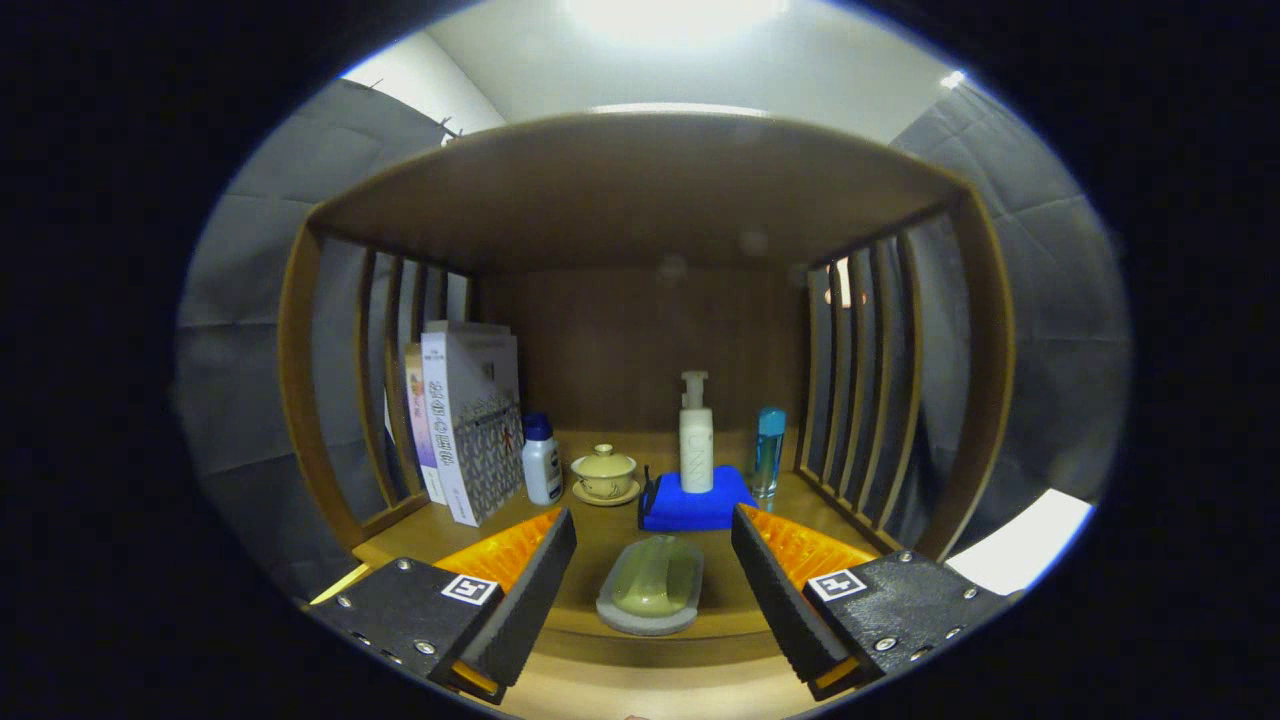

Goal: Pull open the drawer, take out the items inside it, and place them on the countertop above the cabinet.

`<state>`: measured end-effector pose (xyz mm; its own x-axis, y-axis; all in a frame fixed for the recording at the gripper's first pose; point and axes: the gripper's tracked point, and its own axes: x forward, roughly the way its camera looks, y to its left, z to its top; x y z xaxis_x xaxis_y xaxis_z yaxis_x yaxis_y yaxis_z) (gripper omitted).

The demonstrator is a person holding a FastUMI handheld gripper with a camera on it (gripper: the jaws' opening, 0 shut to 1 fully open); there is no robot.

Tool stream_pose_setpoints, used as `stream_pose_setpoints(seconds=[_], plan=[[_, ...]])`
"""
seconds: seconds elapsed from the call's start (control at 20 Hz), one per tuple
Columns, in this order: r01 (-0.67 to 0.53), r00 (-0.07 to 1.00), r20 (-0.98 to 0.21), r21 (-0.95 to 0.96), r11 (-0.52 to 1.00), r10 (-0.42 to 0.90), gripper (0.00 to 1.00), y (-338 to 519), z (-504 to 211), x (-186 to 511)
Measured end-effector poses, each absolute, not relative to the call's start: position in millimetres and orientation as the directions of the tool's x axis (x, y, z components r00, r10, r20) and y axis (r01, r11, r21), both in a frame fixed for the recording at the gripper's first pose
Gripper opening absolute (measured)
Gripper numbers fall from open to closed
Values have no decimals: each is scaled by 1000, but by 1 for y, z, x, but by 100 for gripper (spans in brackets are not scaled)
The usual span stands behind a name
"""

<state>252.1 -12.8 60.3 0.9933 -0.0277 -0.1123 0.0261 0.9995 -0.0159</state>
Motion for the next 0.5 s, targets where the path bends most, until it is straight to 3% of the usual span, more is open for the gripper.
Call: stream_pose_setpoints(seconds=[0.5], plan=[[49,999,18,-4,999,-49,97,-3,87,146]])
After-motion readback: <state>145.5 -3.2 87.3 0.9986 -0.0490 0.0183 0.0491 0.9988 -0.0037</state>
